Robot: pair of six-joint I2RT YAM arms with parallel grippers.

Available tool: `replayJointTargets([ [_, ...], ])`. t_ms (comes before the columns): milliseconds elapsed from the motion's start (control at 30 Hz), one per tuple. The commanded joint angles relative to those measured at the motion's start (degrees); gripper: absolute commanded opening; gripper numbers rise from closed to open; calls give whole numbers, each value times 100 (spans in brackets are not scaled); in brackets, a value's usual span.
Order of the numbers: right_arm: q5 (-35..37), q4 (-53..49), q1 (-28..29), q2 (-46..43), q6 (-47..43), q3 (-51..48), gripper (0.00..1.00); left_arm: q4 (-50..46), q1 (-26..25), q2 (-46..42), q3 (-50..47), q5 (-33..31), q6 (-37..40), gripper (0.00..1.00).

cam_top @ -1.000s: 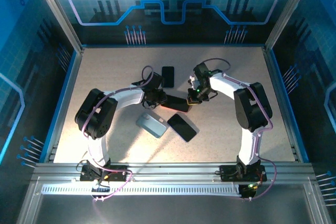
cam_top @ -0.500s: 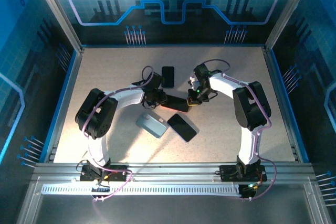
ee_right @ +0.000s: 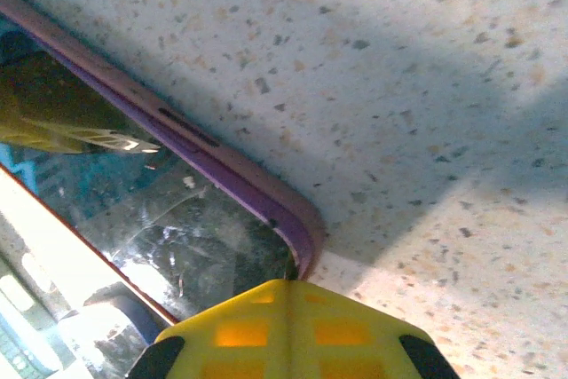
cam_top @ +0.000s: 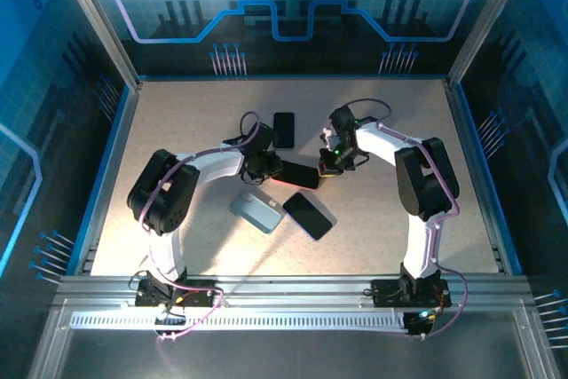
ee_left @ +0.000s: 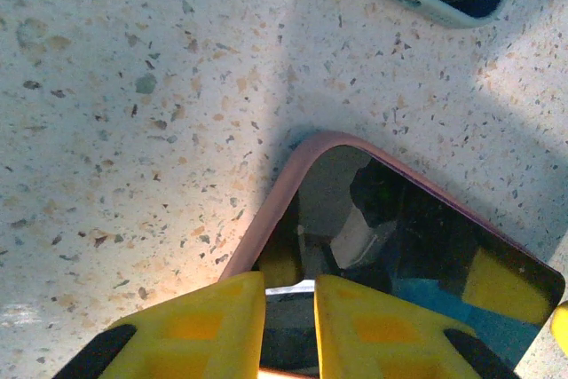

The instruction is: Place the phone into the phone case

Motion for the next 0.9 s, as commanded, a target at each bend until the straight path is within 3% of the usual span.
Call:
replayJointTargets([
  [0, 22, -64, -82, -1, -82, 158, 0, -264, -18, 85, -15, 76, 5, 23],
  [533, -64, -46, -51, 308, -100, 143, 0, -255, -13, 120, -19, 71, -5, 23],
  [867, 624, -200, 418, 529, -178, -135, 0, -193, -12, 191, -82, 79, -41, 23],
])
